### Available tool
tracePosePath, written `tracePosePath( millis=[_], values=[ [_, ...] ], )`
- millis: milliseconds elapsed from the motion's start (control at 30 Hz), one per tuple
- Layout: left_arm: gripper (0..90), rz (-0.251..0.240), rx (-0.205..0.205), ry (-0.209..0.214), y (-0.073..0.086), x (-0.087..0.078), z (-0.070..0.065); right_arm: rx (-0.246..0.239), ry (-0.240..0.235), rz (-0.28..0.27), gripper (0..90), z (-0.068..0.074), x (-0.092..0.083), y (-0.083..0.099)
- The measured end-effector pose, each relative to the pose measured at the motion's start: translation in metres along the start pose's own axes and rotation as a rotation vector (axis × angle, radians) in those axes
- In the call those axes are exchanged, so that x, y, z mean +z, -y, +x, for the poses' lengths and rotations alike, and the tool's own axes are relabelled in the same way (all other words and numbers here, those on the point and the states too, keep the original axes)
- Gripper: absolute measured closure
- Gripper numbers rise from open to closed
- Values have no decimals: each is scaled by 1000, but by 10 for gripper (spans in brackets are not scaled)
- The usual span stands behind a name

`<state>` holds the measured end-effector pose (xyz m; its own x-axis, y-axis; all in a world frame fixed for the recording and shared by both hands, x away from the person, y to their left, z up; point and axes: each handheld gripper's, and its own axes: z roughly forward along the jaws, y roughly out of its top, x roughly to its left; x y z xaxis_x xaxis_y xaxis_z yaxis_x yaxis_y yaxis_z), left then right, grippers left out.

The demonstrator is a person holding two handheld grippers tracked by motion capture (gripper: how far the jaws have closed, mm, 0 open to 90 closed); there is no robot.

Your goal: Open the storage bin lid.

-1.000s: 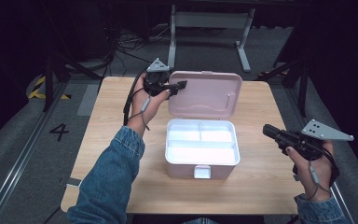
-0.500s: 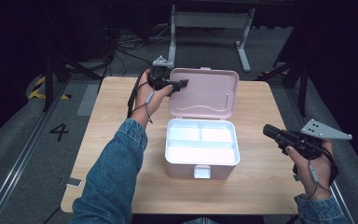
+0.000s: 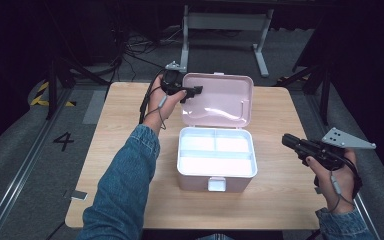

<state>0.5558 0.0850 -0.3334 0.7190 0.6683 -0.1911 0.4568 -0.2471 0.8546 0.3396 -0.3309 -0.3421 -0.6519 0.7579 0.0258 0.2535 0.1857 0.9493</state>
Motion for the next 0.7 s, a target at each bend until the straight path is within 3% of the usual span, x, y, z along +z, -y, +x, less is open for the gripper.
tracePosePath(
  millis=[400,700],
  values=[
    [411,35,-61,8,9,15,12,10,-4,18,825,-3,1,2],
    [390,80,-62,-27,15,23,18,16,-1,27,824,-5,1,5]
  ],
)
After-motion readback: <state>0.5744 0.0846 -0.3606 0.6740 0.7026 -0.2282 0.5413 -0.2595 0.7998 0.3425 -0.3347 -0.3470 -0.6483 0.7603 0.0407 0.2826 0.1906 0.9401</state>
